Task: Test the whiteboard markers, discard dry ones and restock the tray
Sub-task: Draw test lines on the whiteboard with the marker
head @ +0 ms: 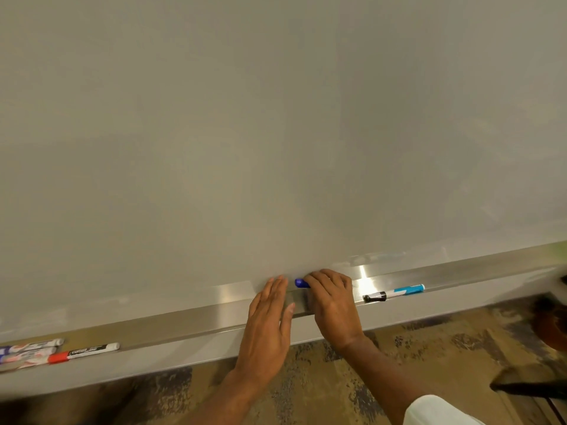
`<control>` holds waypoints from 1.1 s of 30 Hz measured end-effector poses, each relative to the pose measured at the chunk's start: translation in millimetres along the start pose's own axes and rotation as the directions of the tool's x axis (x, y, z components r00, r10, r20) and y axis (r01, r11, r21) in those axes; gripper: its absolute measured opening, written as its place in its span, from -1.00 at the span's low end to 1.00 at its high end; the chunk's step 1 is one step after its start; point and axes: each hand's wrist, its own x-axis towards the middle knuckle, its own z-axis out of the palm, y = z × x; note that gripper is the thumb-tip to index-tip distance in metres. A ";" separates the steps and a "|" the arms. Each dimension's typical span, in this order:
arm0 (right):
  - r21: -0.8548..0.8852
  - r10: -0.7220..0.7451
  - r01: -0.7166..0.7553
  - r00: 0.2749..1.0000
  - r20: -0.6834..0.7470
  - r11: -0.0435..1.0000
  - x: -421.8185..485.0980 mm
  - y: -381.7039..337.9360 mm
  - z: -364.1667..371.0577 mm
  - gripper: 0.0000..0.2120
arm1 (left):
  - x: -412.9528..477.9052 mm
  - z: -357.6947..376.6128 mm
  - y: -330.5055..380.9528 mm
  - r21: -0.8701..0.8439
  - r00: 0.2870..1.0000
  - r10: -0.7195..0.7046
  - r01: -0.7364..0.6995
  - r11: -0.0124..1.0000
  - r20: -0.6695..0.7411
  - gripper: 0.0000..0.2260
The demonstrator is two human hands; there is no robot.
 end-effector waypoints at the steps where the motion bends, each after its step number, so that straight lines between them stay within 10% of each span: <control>1: 0.044 -0.011 0.013 0.999 -0.033 0.999 3.3 -9.2 -4.4 -0.67 | 1.0 -8.1 4.4 -0.049 1.000 -0.012 0.011 0.999 -0.024 -0.55; 7: 0.411 0.111 -0.035 0.980 -0.163 0.911 30.2 -86.1 -45.9 -0.73 | 10.8 -80.9 37.4 -0.456 0.956 -0.190 0.068 0.888 -0.226 -0.64; 14: 0.846 0.280 -0.105 0.958 -0.054 0.523 75.9 -186.8 -120.6 -0.73 | 24.7 -185.8 68.8 -0.704 0.950 -0.244 0.037 0.710 -0.196 -0.73; 25: 0.974 0.219 -0.219 0.954 0.203 0.055 108.7 -302.4 -211.3 -0.80 | 8.3 -330.8 96.4 -0.914 0.995 -0.040 0.099 0.393 0.091 -0.63; 33: 0.927 0.068 -0.374 0.925 0.373 0.009 127.6 -356.9 -247.9 -0.65 | -5.8 -400.6 110.5 -0.979 0.998 0.056 0.017 0.203 0.029 -0.67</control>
